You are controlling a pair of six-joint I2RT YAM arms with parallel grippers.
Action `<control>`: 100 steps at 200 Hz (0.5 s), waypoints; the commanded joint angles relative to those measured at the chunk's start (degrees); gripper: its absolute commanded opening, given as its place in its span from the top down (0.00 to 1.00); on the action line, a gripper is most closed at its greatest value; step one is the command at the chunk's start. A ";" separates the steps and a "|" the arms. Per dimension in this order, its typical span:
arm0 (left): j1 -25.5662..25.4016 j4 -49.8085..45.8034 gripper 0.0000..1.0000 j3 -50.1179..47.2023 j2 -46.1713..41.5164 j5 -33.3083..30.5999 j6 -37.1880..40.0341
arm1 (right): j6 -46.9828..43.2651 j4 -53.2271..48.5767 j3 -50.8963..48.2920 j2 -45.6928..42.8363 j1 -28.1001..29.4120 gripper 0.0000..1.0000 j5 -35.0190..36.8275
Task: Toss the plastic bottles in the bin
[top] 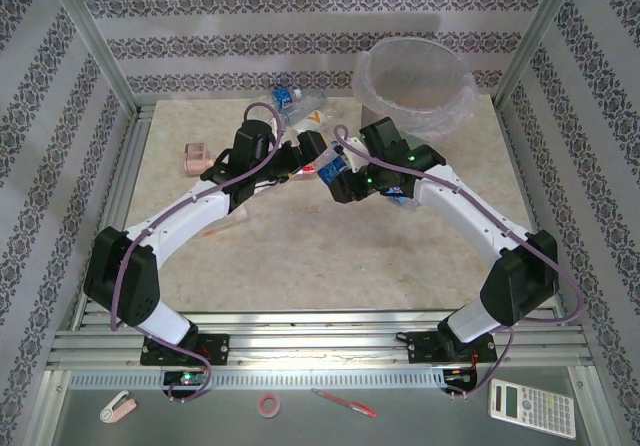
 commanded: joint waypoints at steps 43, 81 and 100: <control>0.42 2.83 0.16 2.40 1.53 0.31 -1.49 | 1.73 2.72 -0.75 -4.08 1.38 0.87 -8.33; 0.44 3.26 0.24 2.26 1.95 0.86 -1.88 | 2.65 3.34 -0.85 -3.90 1.31 0.88 -10.19; 0.44 3.44 0.24 2.00 2.14 0.86 -2.25 | 2.90 3.62 -0.85 -4.08 1.38 0.89 -11.24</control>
